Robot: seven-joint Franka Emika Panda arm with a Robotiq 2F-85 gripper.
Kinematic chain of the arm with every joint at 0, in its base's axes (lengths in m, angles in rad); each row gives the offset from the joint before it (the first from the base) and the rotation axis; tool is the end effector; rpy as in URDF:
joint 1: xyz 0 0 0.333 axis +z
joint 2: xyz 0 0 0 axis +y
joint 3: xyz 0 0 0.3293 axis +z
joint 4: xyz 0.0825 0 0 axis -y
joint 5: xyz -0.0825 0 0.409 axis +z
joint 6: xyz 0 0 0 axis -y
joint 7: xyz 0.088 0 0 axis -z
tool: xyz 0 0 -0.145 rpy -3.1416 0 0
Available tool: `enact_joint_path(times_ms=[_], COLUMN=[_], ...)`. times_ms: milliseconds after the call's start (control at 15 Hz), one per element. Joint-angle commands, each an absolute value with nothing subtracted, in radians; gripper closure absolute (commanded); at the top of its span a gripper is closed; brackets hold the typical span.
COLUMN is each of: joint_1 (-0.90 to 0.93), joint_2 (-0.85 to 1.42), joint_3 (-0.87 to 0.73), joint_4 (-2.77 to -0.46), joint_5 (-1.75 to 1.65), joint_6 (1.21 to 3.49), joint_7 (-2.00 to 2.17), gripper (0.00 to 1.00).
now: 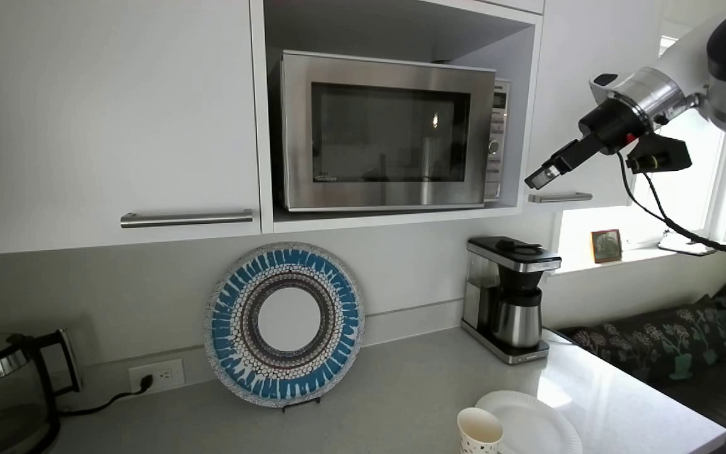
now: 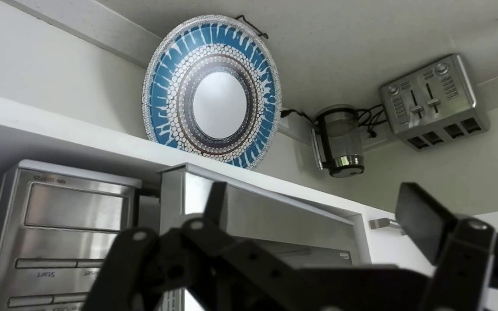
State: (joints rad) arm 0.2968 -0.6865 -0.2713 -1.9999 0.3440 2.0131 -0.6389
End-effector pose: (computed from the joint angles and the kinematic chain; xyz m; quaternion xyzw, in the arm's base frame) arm 0.3991 -0.0090 0.7668 -0.8678 -0.2800 -0.3822 0.1500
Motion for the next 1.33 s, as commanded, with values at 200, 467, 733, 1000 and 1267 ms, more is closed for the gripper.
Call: enact_joint_path(times_ms=[200,467,733,1000,1267], joint_1=[0.298,0.288,0.282,0.264,0.260], joint_2=[-0.602,-0.545,-0.493,-0.444,-0.408], joint_3=[-0.296,-0.295,-0.301,-0.299,-0.300], joint_4=[-1.948,-1.888,-1.822,-1.764,-1.719], joint_5=[0.409,0.432,0.467,0.489,0.530], joint_6=[2.121,2.105,2.082,2.074,2.027], joint_7=[-0.730,-0.781,-0.818,-0.837,-0.859], gripper=[0.00,0.00,0.00,0.00,0.00])
